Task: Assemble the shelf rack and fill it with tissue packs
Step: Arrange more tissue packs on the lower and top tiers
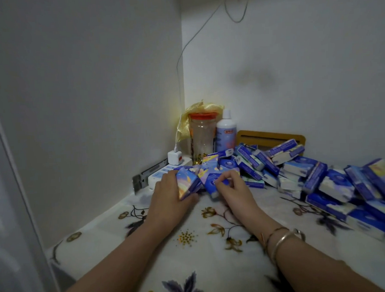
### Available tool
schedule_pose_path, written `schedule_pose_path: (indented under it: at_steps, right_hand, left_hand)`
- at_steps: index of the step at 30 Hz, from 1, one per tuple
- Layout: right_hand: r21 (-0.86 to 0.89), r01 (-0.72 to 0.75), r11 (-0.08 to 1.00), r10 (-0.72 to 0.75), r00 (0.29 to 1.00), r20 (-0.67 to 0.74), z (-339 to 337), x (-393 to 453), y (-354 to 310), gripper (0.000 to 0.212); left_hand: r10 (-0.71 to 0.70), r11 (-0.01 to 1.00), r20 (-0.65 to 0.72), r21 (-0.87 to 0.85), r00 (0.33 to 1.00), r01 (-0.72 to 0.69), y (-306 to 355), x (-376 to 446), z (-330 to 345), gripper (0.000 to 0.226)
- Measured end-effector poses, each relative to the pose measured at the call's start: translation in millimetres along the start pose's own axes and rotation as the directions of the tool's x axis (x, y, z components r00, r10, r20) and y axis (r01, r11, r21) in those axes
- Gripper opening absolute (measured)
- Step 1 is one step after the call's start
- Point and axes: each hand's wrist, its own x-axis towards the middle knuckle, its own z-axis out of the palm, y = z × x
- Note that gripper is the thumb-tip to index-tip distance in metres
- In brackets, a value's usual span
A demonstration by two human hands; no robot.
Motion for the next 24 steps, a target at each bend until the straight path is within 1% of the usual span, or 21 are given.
schedule_pose_path:
  at_steps: [1, 3, 5, 6, 7, 9, 10, 13, 14, 17, 19, 20, 21, 24]
  right_hand:
    - [0.002, 0.002, 1.0, -0.002, 1.0, -0.027, -2.2, -3.9, -1.5, 0.007]
    - [-0.025, 0.001, 1.0, -0.001, 1.0, 0.001, -6.5, -12.1, -6.2, 0.014]
    - [-0.01, -0.017, 1.0, 0.018, 0.998, 0.062, -14.9, -19.6, -21.6, 0.03]
    - [0.023, -0.038, 0.999, 0.037, 0.997, 0.07, -20.3, -21.0, -31.7, 0.039]
    - [0.045, -0.059, 0.997, 0.057, 0.997, 0.047, -27.4, -22.7, -44.9, 0.042]
    - [0.041, -0.096, 0.995, 0.098, 0.995, -0.037, -44.6, -25.0, -72.1, 0.038]
    - [0.04, -0.114, 0.993, 0.116, 0.992, -0.05, -53.2, -27.5, -85.7, 0.035]
    - [0.078, -0.138, 0.987, 0.137, 0.99, 0.014, -75.8, -45.1, -120.4, 0.018]
    - [0.102, -0.14, 0.985, 0.138, 0.99, 0.024, -82.2, -54.0, -130.9, 0.019]
    - [0.126, -0.131, 0.983, 0.131, 0.991, 0.011, -104.7, -79.8, -163.0, 0.041]
    - [0.078, -0.1, 0.992, 0.098, 0.994, 0.039, -123.7, -97.1, -186.0, 0.053]
    - [0.038, -0.079, 0.996, 0.077, 0.995, 0.058, -133.7, -106.4, -197.8, 0.055]
    - [-0.021, -0.052, 0.998, 0.054, 0.996, 0.068, -142.9, -114.6, -208.5, 0.053]
    - [-0.195, 0.043, 0.98, -0.036, 0.999, 0.04, -175.1, -135.5, -241.3, 0.035]
  left_hand:
    - [0.012, 1.0, -0.033, -0.027, 0.999, -0.013, 4.0, -3.2, -1.6, 0.07]
    - [0.038, 0.995, -0.069, -0.09, 0.997, -0.044, 13.3, -10.2, -6.5, 0.071]
    - [0.092, 0.985, -0.053, -0.142, 0.994, -0.099, 25.6, -14.9, -15.3, 0.072]
    - [0.135, 0.978, -0.039, -0.152, 0.99, -0.14, 31.3, -16.2, -19.8, 0.07]
    - [0.181, 0.971, -0.031, -0.154, 0.983, -0.184, 38.0, -17.4, -25.2, 0.066]
    - [0.238, 0.955, -0.032, -0.175, 0.971, -0.239, 55.0, -20.6, -37.7, 0.057]
    - [0.247, 0.948, -0.039, -0.197, 0.968, -0.25, 65.6, -22.5, -45.0, 0.055]
    - [0.294, 0.924, -0.061, -0.238, 0.954, -0.3, 103.4, -27.9, -64.7, 0.055]
    - [0.314, 0.915, -0.07, -0.245, 0.947, -0.321, 117.0, -30.3, -70.1, 0.056]
    - [0.343, 0.882, -0.099, -0.308, 0.934, -0.357, 158.4, -38.0, -84.7, 0.058]
    - [0.339, 0.868, -0.127, -0.341, 0.932, -0.362, 187.6, -43.9, -94.0, 0.052]
    - [0.335, 0.862, -0.145, -0.351, 0.931, -0.365, 202.4, -46.7, -98.5, 0.048]
    - [0.337, 0.854, -0.163, -0.362, 0.927, -0.374, 216.7, -49.5, -102.6, 0.044]
    - [0.358, 0.82, -0.203, -0.398, 0.911, -0.411, 265.4, -55.7, -113.3, 0.039]
